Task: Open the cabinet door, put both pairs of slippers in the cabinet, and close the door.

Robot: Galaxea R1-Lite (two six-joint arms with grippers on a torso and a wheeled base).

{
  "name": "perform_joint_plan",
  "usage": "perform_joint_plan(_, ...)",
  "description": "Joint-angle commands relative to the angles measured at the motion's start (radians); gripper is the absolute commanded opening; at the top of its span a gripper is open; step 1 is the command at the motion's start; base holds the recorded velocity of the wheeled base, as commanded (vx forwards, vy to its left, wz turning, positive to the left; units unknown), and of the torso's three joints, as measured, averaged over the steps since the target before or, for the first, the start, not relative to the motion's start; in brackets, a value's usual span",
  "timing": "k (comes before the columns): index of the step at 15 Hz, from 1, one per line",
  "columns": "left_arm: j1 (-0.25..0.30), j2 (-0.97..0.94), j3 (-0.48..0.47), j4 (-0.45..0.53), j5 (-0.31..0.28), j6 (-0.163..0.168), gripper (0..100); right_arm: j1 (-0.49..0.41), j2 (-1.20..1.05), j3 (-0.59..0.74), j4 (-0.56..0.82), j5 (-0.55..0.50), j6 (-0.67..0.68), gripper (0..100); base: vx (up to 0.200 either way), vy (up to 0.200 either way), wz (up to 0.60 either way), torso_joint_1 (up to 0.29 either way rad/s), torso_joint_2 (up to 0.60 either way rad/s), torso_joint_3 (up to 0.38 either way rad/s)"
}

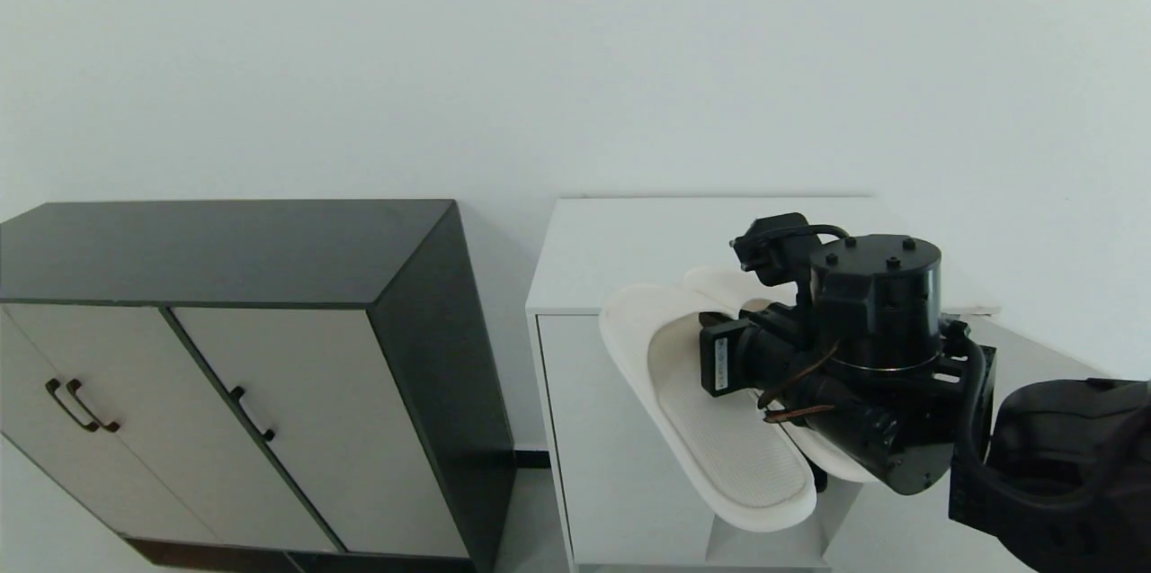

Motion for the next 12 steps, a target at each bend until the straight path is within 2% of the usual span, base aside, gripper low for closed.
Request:
perform_joint_plan(1,0.0,0.001,0.0,0.0,0.0,0.0,0,0.0,0.011,0.004,0.0,0.0,0.0,0,-0.2,0.0,0.0,-0.002,0.0,0.007)
perform_joint_plan(12,0.0,0.001,0.0,0.0,0.0,0.0,0,0.011,0.029,0.013,-0.019,0.0,0.001,0,0.0,0.0,0.0,0.0,0.0,0.0)
